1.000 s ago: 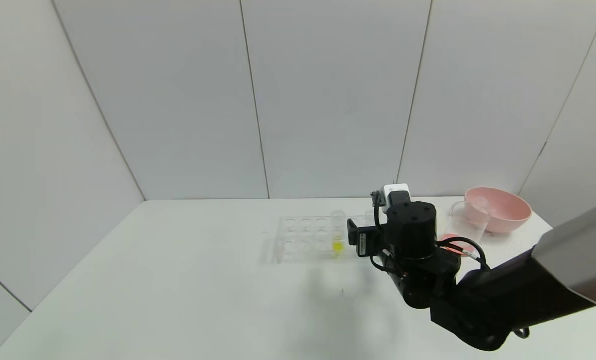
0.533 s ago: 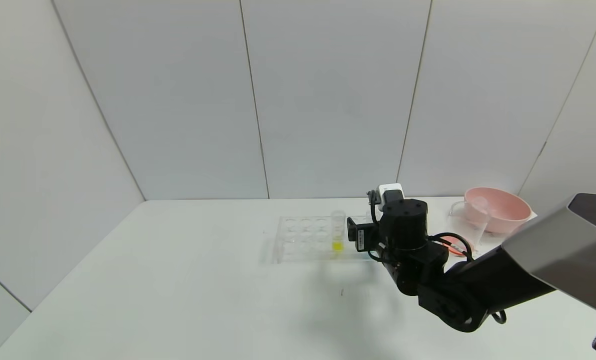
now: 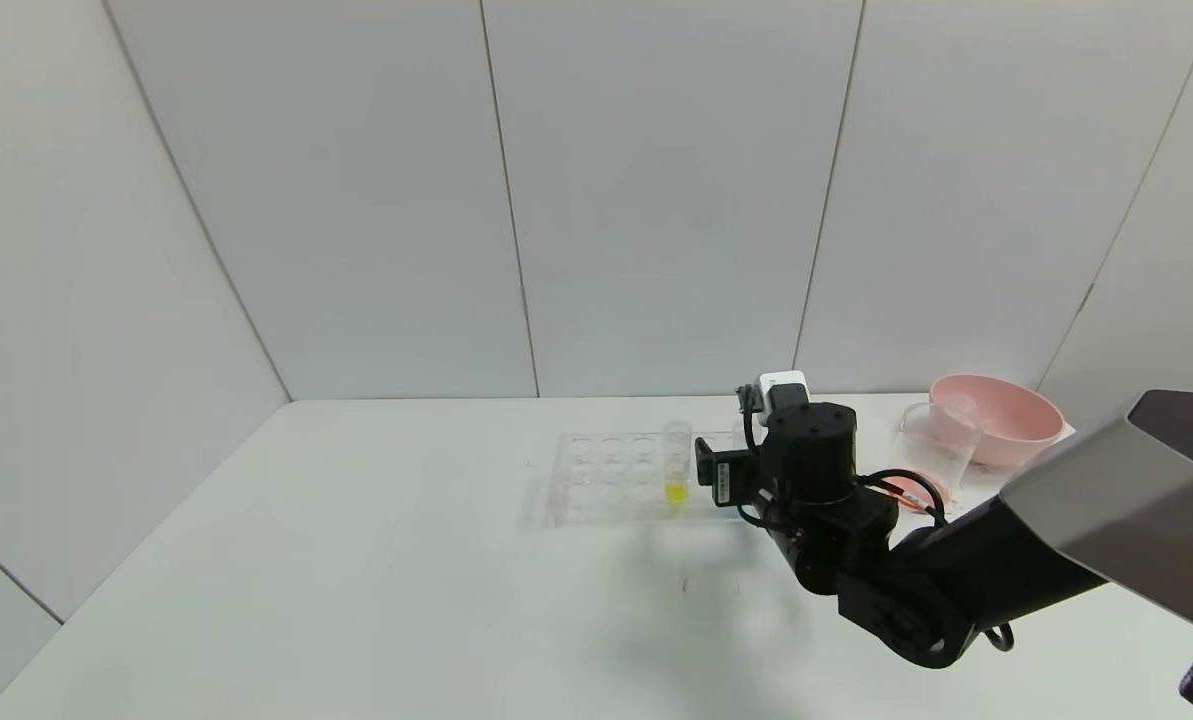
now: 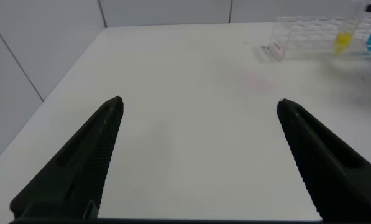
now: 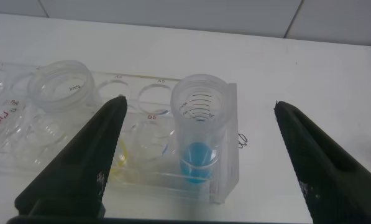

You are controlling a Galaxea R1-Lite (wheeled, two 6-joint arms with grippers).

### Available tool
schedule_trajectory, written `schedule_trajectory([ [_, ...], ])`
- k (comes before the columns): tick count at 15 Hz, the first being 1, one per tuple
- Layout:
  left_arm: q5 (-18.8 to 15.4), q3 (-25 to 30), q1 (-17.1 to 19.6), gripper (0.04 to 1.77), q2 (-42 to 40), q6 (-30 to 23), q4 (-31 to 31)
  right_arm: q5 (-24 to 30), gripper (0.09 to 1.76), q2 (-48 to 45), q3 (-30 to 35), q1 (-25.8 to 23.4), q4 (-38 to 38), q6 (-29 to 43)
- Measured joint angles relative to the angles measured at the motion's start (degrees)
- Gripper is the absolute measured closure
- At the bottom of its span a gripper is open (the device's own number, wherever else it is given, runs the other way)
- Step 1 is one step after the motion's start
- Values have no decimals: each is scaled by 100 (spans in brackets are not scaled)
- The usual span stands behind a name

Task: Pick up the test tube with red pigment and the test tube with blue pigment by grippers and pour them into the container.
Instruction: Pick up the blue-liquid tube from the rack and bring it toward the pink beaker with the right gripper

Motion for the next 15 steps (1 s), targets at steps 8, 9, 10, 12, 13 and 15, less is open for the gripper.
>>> schedule_trajectory([
  [8, 0, 0, 0, 5, 0, 0, 0, -2, 98, -39, 183, -2, -132, -11],
  [9, 0, 0, 0, 5, 0, 2, 0, -4, 108, -41, 201, 2, -141, -15],
  [10, 0, 0, 0, 5, 0, 0, 0, 0, 136, -45, 210, 2, -145, -15],
  [12, 0, 0, 0, 5, 0, 0, 0, 0, 136, -48, 213, 5, -145, -17],
  [13, 0, 0, 0, 5, 0, 0, 0, 0, 136, -50, 216, 5, -143, -17],
  [15, 0, 0, 0, 5, 0, 0, 0, -2, 136, -63, 216, 9, -134, -17],
])
